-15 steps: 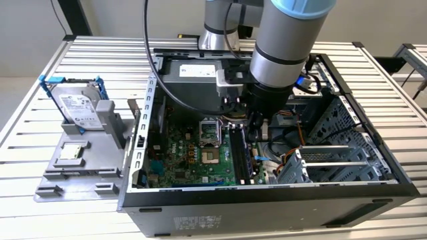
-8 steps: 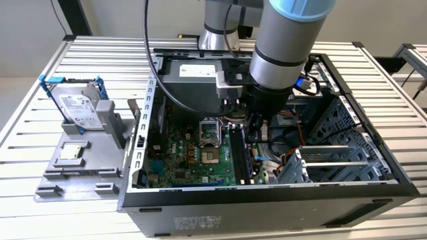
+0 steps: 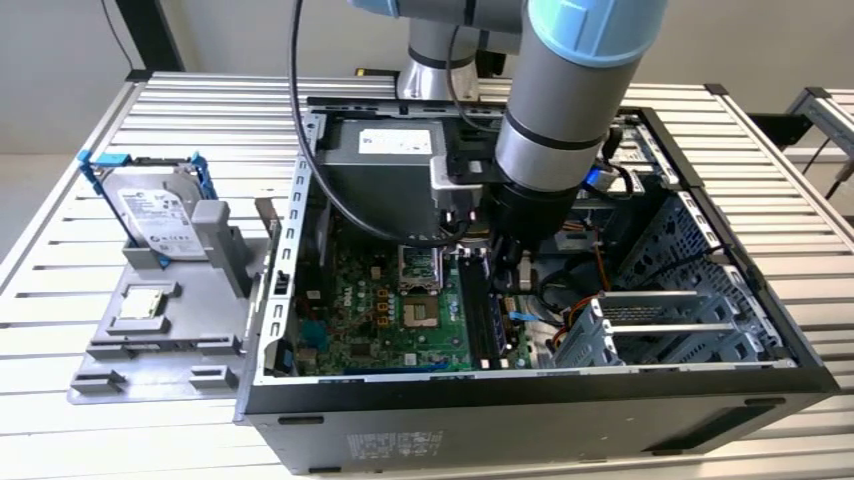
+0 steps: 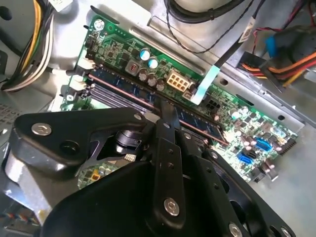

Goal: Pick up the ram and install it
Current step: 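Press down the ram until it locks into place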

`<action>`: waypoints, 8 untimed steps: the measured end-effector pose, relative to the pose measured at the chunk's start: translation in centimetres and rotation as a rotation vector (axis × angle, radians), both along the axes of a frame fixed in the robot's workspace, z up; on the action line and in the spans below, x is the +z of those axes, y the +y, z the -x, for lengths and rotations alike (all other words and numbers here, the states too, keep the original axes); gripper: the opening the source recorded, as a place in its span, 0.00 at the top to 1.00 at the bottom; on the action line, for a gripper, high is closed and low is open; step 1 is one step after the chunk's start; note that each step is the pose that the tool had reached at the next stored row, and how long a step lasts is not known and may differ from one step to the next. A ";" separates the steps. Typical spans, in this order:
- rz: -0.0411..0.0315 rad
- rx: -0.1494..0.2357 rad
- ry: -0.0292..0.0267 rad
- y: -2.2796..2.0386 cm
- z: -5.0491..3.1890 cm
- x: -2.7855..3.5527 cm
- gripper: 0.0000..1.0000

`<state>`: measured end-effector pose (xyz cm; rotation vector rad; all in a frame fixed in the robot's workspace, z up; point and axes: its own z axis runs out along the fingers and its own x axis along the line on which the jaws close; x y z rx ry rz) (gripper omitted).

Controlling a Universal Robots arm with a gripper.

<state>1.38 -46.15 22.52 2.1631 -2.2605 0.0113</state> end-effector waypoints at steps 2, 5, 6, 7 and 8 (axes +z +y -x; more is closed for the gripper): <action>0.0015 0.000 0.0005 -0.01 0.00 -0.31 1.00; 0.0019 0.000 0.0005 -0.02 -0.01 -0.82 1.00; 0.0023 0.000 0.0006 -0.01 -0.02 -0.81 1.00; 0.0022 0.000 0.0005 0.00 -0.02 -0.80 1.00; 0.0020 0.000 0.0004 0.02 -0.03 -0.64 1.00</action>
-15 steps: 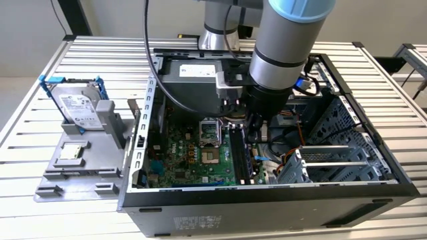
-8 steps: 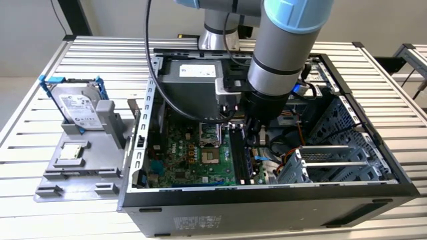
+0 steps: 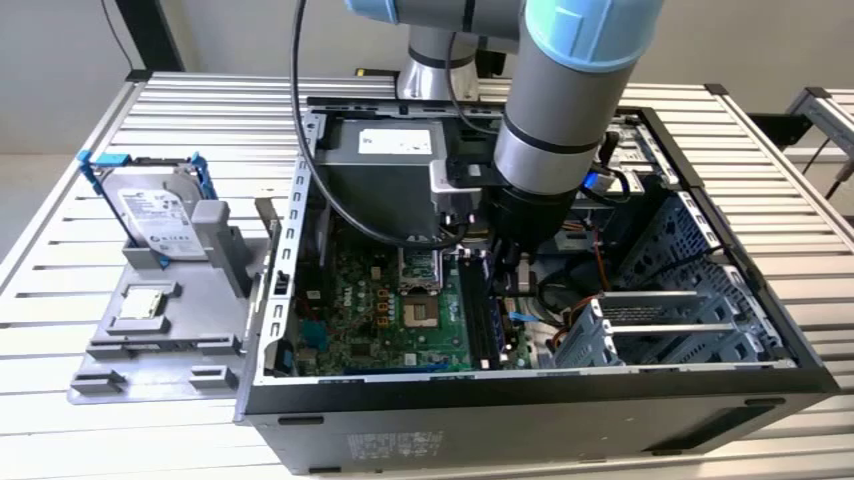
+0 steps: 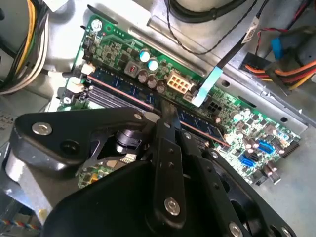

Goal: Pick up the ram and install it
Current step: 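Press down the ram until it locks into place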

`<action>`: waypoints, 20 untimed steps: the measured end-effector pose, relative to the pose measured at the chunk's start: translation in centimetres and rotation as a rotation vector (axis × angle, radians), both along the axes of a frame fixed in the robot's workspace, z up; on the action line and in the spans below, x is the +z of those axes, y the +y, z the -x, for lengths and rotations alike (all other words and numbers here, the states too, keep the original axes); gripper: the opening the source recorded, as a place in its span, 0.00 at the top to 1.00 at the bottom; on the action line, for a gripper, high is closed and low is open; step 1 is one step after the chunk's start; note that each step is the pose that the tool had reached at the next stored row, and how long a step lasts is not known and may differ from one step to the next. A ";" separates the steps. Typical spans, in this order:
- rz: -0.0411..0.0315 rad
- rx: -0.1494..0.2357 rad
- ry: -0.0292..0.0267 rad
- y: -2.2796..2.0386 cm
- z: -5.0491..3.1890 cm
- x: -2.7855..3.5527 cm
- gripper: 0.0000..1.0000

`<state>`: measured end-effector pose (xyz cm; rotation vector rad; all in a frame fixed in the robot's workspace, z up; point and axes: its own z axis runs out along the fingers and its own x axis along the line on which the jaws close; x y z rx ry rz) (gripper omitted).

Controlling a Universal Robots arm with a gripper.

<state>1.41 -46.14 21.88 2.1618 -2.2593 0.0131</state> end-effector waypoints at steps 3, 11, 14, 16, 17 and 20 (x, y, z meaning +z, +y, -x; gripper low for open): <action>-0.0024 0.000 -0.0005 0.00 0.00 1.20 1.00; -0.0017 0.000 -0.0001 -0.02 0.01 2.82 1.00; 0.0005 0.000 0.0000 -0.02 0.00 3.60 1.00; 0.0031 0.000 0.0001 -0.02 0.00 4.34 1.00; 0.0032 0.000 0.0001 -0.02 0.00 4.80 1.00; 0.0044 0.000 0.0001 -0.02 0.01 6.10 1.00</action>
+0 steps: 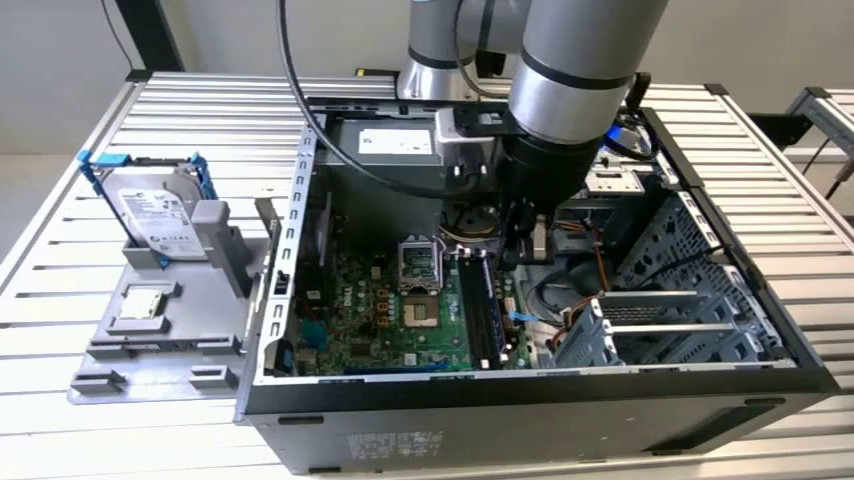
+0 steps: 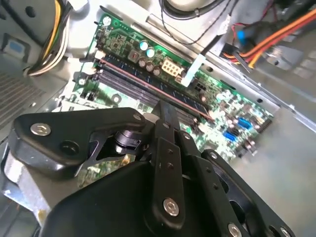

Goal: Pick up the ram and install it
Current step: 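Press down the ram until it locks into place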

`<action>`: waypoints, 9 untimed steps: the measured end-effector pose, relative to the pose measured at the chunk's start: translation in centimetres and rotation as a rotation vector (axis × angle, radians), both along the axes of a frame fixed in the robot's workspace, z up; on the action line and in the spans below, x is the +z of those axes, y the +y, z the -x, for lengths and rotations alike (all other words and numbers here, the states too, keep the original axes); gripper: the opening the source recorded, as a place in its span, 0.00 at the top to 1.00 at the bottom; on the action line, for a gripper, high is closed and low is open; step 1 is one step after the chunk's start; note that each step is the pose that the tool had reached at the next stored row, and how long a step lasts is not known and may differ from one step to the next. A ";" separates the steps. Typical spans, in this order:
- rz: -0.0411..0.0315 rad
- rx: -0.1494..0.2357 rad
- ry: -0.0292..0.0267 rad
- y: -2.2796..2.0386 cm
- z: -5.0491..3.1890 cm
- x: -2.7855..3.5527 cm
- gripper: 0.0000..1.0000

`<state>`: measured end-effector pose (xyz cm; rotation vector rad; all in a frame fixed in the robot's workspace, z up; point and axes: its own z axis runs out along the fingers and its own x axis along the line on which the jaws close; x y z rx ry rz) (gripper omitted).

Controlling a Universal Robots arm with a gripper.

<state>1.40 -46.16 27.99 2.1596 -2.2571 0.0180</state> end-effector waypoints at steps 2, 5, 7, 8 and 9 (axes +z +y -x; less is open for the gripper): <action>0.0000 0.000 0.0001 0.00 0.00 0.81 1.00; 0.0001 0.000 0.0004 0.00 0.00 1.42 1.00; -0.0001 0.000 0.0004 0.00 0.00 1.41 1.00; 0.0001 0.000 0.0004 0.00 0.00 1.43 1.00; 0.0000 0.000 0.0004 0.00 0.00 1.43 1.00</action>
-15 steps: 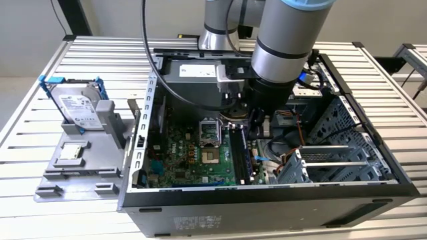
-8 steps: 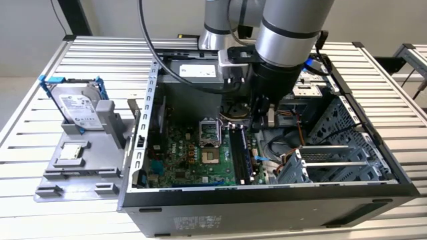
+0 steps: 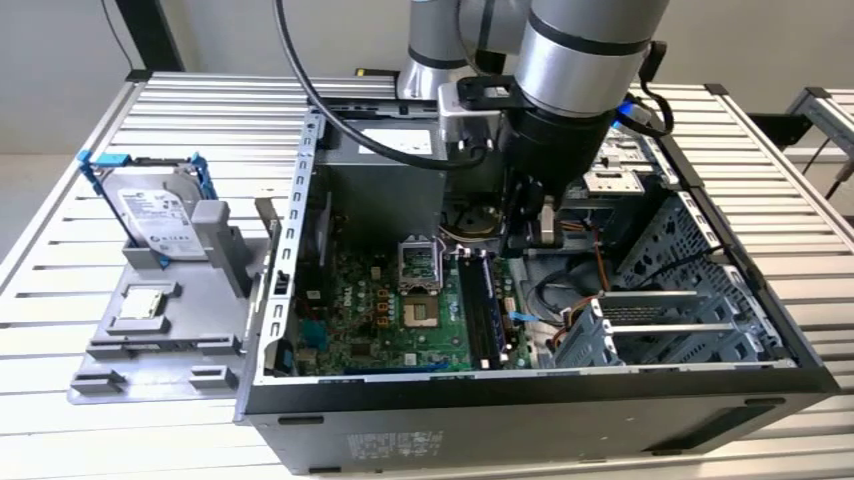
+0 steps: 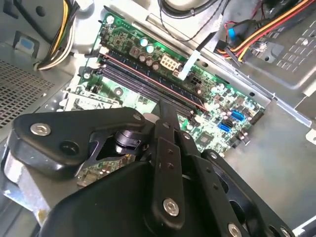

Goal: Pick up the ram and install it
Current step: 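Press down the ram until it locks into place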

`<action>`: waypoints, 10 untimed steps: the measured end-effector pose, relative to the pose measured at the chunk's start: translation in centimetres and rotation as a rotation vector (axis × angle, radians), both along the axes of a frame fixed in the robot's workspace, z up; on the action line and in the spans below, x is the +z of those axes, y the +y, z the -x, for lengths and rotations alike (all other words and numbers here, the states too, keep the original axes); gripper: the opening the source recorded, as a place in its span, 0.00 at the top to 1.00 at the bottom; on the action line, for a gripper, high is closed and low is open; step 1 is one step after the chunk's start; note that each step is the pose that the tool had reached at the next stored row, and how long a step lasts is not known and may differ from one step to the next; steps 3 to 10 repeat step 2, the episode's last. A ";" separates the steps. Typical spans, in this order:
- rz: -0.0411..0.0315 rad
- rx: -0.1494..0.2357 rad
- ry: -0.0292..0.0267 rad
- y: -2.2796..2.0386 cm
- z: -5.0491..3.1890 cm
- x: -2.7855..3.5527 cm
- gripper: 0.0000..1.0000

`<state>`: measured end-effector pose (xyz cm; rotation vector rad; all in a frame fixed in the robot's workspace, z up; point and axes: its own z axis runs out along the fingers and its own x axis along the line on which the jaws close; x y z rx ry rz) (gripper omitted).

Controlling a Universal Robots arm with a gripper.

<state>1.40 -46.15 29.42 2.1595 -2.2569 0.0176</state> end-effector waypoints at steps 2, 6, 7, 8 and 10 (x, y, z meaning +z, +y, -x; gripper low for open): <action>0.0000 0.000 0.0000 0.00 0.00 0.00 1.00; 0.0000 0.000 0.0000 0.00 0.00 0.00 1.00; 0.0000 0.000 0.0000 0.00 0.00 0.00 1.00; 0.0000 0.000 0.0000 0.00 0.00 0.00 1.00; 0.0000 0.000 0.0000 0.00 0.00 0.00 1.00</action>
